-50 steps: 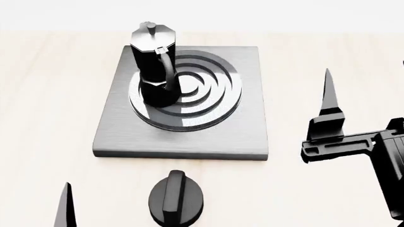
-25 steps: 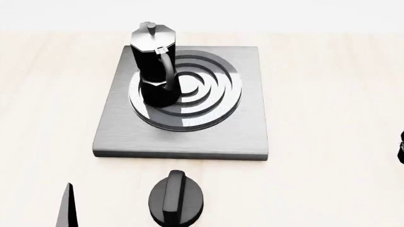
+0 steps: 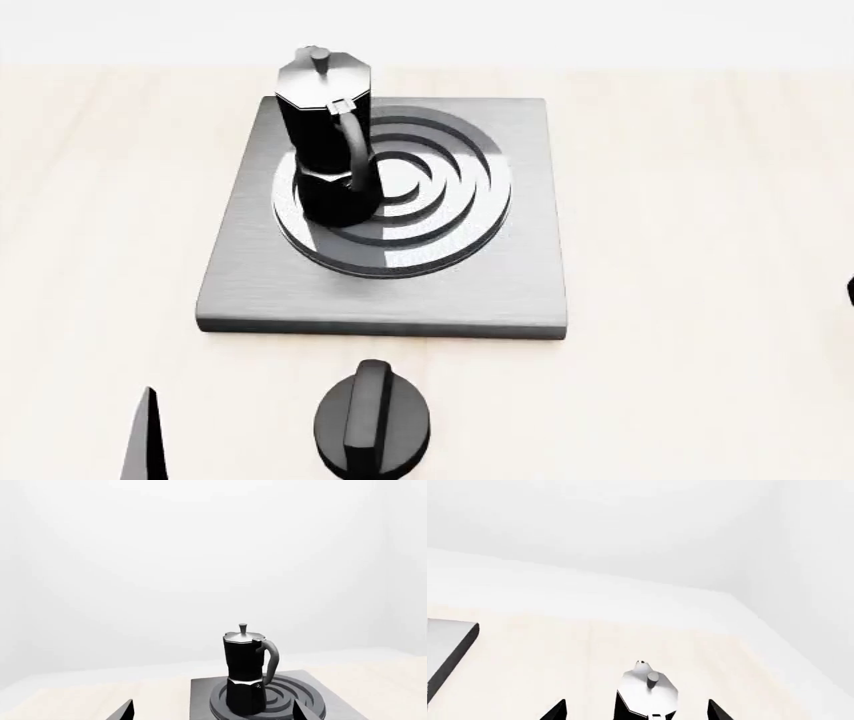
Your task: Put both moka pots on the stove.
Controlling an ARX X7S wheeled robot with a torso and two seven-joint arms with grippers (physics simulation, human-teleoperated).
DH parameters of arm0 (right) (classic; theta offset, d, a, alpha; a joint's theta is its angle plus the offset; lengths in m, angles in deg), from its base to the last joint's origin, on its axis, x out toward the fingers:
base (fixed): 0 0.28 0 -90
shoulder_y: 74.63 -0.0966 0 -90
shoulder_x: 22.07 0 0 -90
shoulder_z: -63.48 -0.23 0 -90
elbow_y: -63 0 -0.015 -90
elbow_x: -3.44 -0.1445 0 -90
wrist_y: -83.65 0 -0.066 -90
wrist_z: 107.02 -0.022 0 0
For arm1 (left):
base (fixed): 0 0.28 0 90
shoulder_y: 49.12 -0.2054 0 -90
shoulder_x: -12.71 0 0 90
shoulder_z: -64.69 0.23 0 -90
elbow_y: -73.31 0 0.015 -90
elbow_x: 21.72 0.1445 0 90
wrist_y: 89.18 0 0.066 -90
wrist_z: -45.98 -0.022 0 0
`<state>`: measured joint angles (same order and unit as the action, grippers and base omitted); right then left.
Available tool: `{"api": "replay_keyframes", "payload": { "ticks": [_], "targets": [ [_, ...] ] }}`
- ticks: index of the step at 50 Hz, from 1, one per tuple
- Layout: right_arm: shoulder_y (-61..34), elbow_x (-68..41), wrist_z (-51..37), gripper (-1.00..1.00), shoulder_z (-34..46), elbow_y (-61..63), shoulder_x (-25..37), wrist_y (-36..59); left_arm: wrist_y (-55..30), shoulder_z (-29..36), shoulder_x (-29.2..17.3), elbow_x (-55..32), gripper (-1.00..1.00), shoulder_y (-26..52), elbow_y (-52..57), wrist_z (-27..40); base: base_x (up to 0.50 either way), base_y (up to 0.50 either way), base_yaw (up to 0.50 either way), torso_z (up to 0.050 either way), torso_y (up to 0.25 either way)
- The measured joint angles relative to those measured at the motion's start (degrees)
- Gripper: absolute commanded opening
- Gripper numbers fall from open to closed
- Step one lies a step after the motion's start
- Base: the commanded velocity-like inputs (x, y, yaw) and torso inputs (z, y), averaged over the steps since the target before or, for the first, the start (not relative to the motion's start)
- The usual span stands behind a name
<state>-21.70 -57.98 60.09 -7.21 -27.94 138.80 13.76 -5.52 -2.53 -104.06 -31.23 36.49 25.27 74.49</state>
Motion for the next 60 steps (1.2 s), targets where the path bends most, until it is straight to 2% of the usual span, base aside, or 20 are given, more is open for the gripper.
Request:
{"api": "replay_keyframes", "payload": {
  "ticks": [24, 41, 60],
  "targets": [
    [-11.8, 5.9, 11.9, 1.0, 6.4, -13.2, -3.3, 10.6, -0.1, 0.6, 0.0, 0.1, 1.0, 0.2, 0.0, 0.1, 0.0, 0.0, 0.0, 0.0, 0.0],
    [-17.6, 10.5, 17.5, 1.0, 9.1, -23.8, -8.5, 10.6, -0.1, 1.0, -0.1, 0.2, 1.0, 0.4, -0.1, 0.2, 0.0, 0.0, 0.0, 0.0, 0.0],
    [-19.9, 13.8, 18.7, 1.0, 10.0, -31.2, -13.0, 7.7, 0.6, 1.4, -0.1, 0.3, 1.0, 0.5, -1.0, 0.2, 0.0, 0.0, 0.0, 0.0, 0.0]
  ]
}}
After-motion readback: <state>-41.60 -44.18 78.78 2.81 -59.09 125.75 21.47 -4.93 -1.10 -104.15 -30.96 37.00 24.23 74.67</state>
